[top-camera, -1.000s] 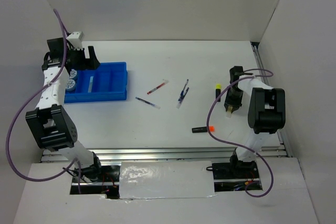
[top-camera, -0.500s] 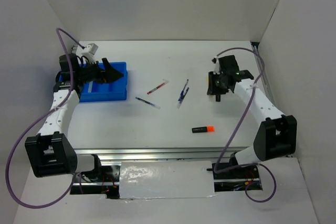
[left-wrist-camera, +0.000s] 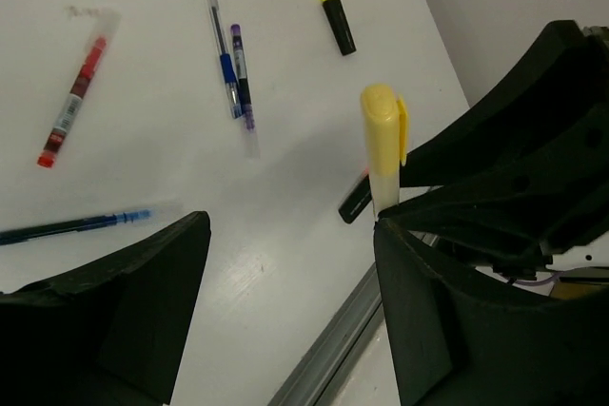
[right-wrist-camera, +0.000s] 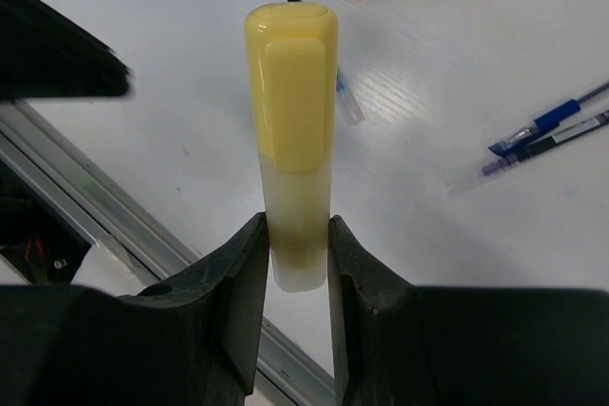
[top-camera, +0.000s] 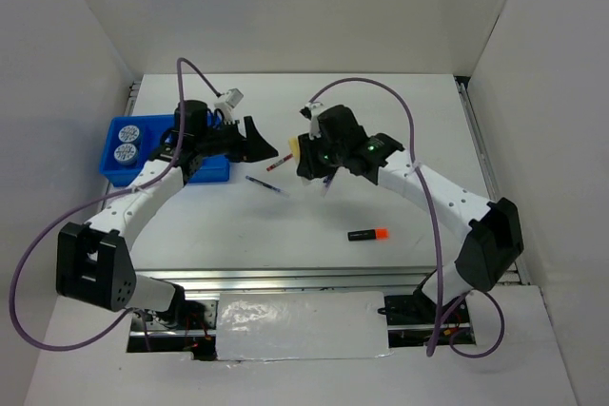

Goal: Sort the stationery into containers

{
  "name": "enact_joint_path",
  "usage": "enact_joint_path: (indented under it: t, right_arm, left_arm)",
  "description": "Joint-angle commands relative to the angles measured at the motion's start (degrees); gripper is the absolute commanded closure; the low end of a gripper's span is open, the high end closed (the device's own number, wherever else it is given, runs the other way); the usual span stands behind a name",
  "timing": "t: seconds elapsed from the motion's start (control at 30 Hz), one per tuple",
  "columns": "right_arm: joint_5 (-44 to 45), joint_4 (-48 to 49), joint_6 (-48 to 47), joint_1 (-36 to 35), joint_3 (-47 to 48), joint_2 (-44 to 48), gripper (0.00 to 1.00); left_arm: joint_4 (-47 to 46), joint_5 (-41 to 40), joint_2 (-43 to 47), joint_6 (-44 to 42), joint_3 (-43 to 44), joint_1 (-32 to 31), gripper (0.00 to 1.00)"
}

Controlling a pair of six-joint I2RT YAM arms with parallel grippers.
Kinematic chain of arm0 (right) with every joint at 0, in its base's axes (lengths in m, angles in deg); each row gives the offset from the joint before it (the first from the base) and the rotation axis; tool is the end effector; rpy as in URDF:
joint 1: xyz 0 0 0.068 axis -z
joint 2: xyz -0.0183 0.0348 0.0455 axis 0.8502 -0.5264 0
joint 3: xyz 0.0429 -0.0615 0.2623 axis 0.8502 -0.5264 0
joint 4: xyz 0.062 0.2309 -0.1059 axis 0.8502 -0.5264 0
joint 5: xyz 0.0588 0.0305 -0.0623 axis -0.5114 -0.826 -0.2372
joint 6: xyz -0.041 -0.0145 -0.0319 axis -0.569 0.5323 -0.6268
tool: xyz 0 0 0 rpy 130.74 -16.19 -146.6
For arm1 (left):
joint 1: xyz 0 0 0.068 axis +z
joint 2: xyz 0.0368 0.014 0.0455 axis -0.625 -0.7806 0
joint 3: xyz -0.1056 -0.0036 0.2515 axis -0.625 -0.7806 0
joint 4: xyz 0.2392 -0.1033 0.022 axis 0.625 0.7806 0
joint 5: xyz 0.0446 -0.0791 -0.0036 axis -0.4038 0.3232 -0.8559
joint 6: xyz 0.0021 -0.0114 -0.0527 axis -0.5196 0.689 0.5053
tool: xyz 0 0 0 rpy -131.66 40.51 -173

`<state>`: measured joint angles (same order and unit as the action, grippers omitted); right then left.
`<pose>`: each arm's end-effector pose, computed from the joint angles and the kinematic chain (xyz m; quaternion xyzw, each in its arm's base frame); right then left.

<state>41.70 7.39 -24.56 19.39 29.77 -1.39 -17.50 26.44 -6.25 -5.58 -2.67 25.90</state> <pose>0.2550 0.2118 0.3211 -0.2228 0.8786 0.2438 0.3450 0.3005 -0.0909 0.3159 0.0768 0.8023 -0.4419 0.3938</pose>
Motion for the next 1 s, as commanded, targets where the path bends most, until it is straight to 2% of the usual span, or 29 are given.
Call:
enact_joint_path:
  t: [0.0,0.37,0.6,0.7,0.73,0.8,0.83,0.87,0.97]
  right_arm:
    - [4.1,1.6,3.2,-2.6,5.1,-3.5,1.0]
    - [4.9,-0.2,4.9,-6.4,11.9,-8.3,1.0]
    - [4.5,0.1,4.6,-8.3,12.7,-8.9,1.0]
    - [5.0,0.0,4.6,-8.7,13.2,-9.2,1.0]
    - [5.2,0.1,4.7,-8.7,13.1,-9.3,1.0]
    - [5.7,0.2,4.9,-8.5,13.1,-9.1,1.0]
    - [5.8,0.2,4.9,-8.3,13.2,-9.1,1.0]
    - [5.8,0.1,5.0,-8.2,13.3,-9.1,1.0]
    - [4.7,-0.9,5.1,-6.9,12.9,-9.0,0.88]
  left_arm:
    - [-3.0,-2.7,-1.9,3.6,2.3,-2.4,0.19]
    - [-4.3,-2.4,-4.0,5.8,1.2,-4.3,0.18]
    - [-6.6,-1.4,-5.7,5.9,1.3,-4.3,0.23]
    - [-6.7,-0.7,-6.0,5.9,1.3,-4.2,0.34]
    - [-6.6,-0.5,-6.0,5.6,1.2,-4.3,0.42]
    - [-6.0,-0.1,-5.8,5.1,1.3,-3.9,0.5]
    - [-5.3,-0.1,-5.1,4.3,1.2,-3.7,0.58]
    - [-5.1,-0.2,-4.8,3.7,1.2,-3.6,0.6]
    - [-0.4,-0.5,-3.9,0.1,2.5,-1.6,0.69]
